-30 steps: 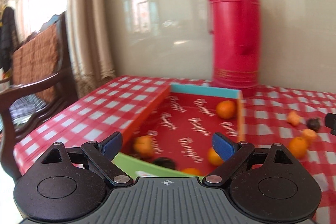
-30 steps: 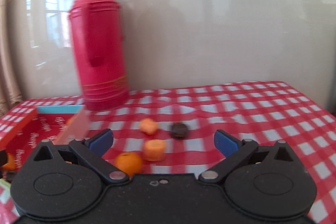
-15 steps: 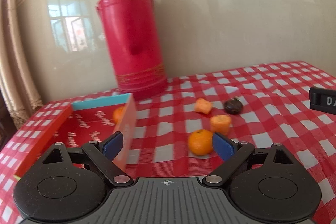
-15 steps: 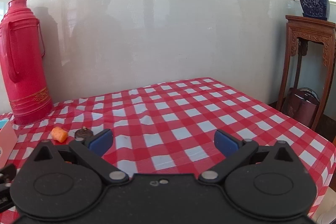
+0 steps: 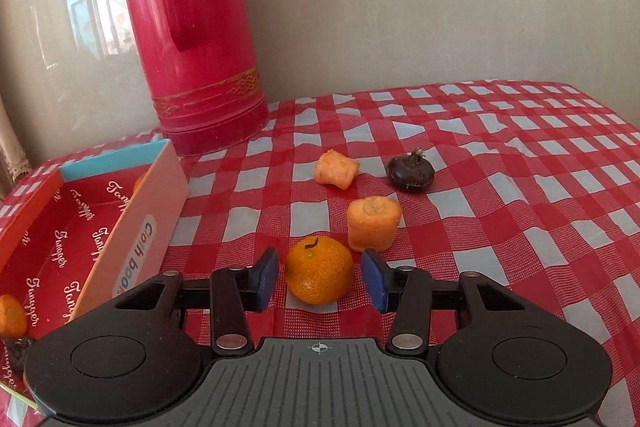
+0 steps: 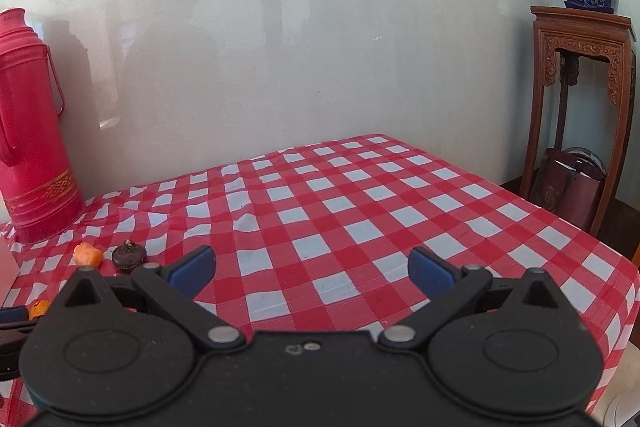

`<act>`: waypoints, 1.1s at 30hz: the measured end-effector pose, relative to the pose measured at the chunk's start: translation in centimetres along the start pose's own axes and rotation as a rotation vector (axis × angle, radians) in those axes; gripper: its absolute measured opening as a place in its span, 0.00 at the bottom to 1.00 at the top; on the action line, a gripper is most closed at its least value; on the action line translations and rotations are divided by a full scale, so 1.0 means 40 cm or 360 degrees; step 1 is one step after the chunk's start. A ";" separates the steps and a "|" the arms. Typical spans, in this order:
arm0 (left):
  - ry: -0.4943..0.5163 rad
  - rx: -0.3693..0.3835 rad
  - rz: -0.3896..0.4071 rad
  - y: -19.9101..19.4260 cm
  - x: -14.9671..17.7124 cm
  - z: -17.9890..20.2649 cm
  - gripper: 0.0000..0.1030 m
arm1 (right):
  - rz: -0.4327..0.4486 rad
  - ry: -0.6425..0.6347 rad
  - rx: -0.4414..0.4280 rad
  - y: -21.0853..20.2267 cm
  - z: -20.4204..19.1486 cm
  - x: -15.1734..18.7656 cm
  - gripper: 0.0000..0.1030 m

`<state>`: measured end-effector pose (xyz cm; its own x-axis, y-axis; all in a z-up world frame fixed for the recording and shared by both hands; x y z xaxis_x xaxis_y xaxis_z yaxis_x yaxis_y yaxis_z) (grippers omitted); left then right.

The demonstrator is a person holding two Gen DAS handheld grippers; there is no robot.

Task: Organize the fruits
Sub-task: 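Carry the small tangerine into the red box and open the left tool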

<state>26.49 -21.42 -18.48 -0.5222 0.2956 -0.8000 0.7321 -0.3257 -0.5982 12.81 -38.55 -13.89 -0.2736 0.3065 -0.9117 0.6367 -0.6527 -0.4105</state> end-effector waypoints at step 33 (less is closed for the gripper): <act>-0.0492 -0.0694 0.0043 -0.155 0.041 -0.433 0.37 | 0.0004 -0.0183 -0.0203 -0.051 -0.191 0.026 0.94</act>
Point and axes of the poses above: each gripper's, at about its wrist camera, not at the fingertips, and y roughly the way its jaws point, z to its right, x to its underside, the point moved 8 cm from there along y, roughly the way its jaws point, and after that the axes turned 9 degrees about x, right-handed, at the moved point
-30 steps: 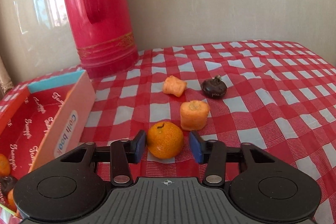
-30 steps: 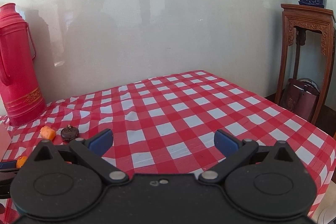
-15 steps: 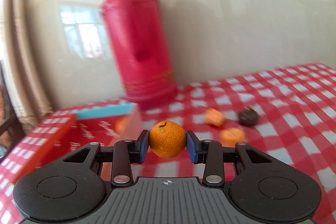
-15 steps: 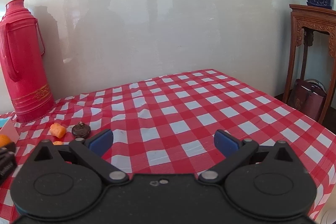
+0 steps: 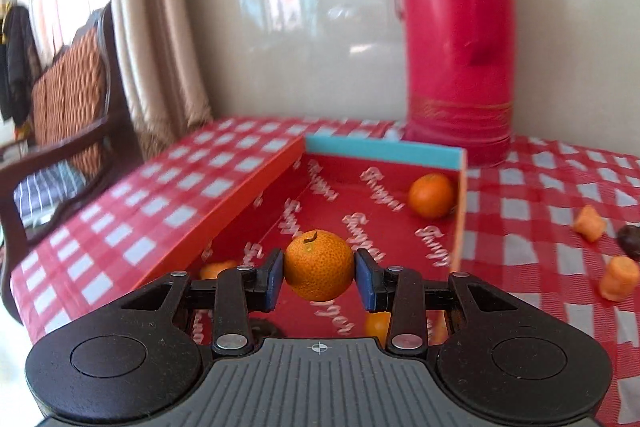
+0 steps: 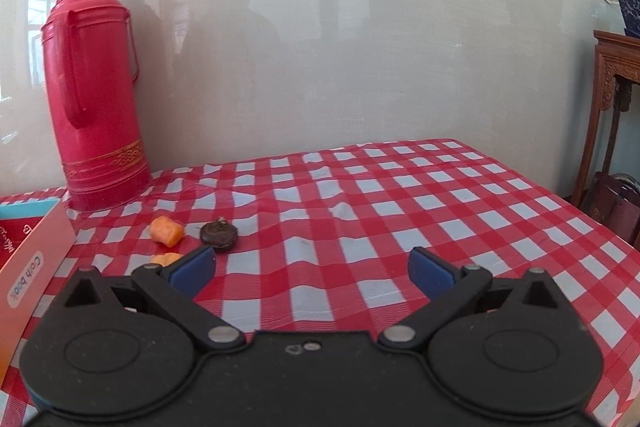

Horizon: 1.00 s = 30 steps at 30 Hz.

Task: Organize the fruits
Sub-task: 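Carry the small tangerine into the red box and open the left tool, then close the right tool around a cut orange fruit chunk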

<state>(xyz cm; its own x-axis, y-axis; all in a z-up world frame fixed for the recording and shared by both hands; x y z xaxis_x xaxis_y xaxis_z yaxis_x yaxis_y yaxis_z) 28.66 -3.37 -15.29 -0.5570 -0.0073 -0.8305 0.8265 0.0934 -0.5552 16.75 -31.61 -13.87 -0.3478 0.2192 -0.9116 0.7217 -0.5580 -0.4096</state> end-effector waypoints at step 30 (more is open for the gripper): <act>-0.0316 -0.0298 0.0075 -0.085 -0.003 -0.341 0.93 | -0.0329 -0.0218 -0.0335 0.105 -0.294 0.037 0.77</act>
Point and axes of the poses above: each gripper's, at about its wrist camera, not at the fingertips, and y roughly the way its jaws point, z to its right, x to its underside, the point moved 8 cm from there along y, roughly the way its jaws point, and after that the axes turned 9 degrees about x, right-handed, at the moved point
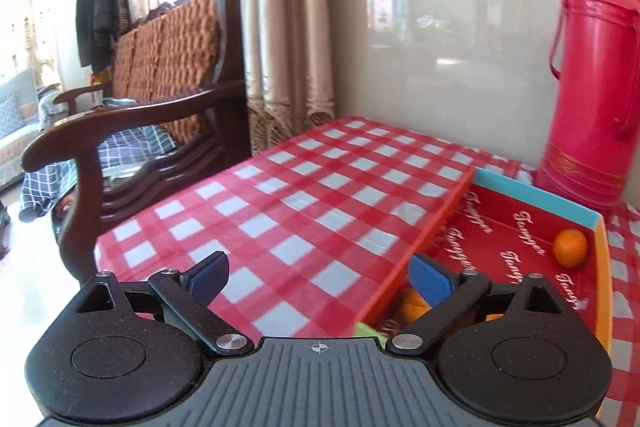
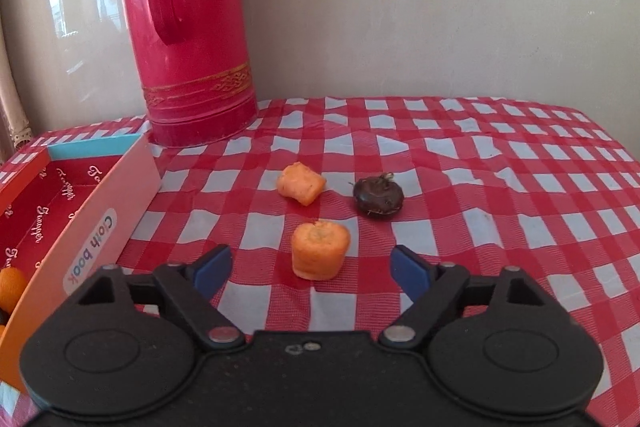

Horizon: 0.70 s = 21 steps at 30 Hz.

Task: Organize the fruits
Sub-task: 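Close the right tool around a cut orange fruit chunk, then carry the fruit chunk into the red box and open the right tool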

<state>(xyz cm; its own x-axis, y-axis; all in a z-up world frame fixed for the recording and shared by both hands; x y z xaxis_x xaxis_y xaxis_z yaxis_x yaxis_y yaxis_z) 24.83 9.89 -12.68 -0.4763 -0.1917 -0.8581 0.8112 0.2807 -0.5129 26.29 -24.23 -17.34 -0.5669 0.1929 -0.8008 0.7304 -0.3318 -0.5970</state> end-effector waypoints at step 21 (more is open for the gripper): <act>-0.0179 -0.0118 -0.0079 0.029 0.030 -0.171 0.94 | 0.0107 -0.0048 -0.0036 -0.017 -0.054 -0.022 0.25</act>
Point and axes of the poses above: each gripper's, at about its wrist camera, not at the fingertips, and y roughly the way its jaws point, z to its right, x to its underside, the point moved 8 cm from there along y, roughly the way its jaws point, and after that the axes turned 9 degrees about x, right-handed, at the moved point
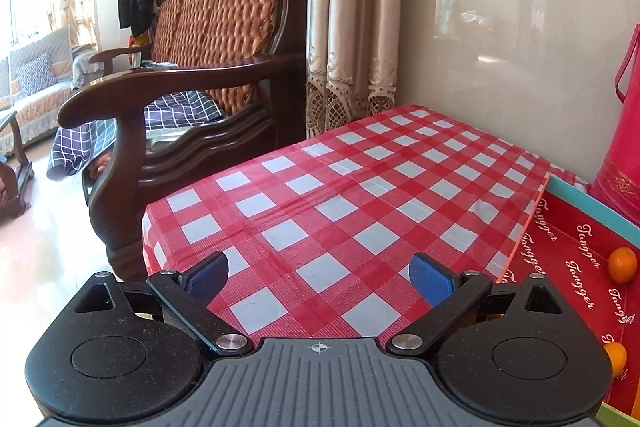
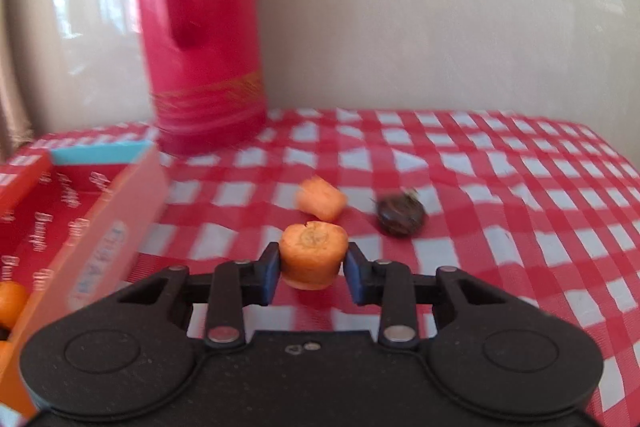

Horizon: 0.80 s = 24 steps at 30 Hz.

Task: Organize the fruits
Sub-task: 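Carry the fruit chunk into the red box and open the right tool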

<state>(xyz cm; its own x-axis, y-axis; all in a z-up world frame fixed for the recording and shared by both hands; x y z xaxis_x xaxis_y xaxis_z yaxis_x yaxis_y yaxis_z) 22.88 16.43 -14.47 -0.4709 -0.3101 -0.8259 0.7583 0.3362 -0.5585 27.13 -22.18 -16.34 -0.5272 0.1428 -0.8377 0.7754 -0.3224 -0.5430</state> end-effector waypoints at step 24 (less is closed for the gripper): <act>-0.0133 -0.0153 -0.0016 0.028 0.008 -0.151 0.94 | 0.0237 -0.0650 -0.0788 -0.255 -0.476 0.049 0.31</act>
<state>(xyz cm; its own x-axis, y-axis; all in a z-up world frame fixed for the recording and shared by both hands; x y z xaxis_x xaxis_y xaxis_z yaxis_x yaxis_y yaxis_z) 20.86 22.08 -15.84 -0.4360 -0.3856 -0.8132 0.7049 0.4154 -0.5749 24.81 -0.79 -13.55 -0.4156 -0.2681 -0.8692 0.8672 0.1715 -0.4675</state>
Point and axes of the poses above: each gripper's, at about its wrist camera, not at the fingertips, and y roughly the way its jaws point, z to its right, x to its underside, the point moved 8 cm from there along y, roughly the way its jaws point, and after that the axes turned 9 degrees about x, right-handed, at the moved point
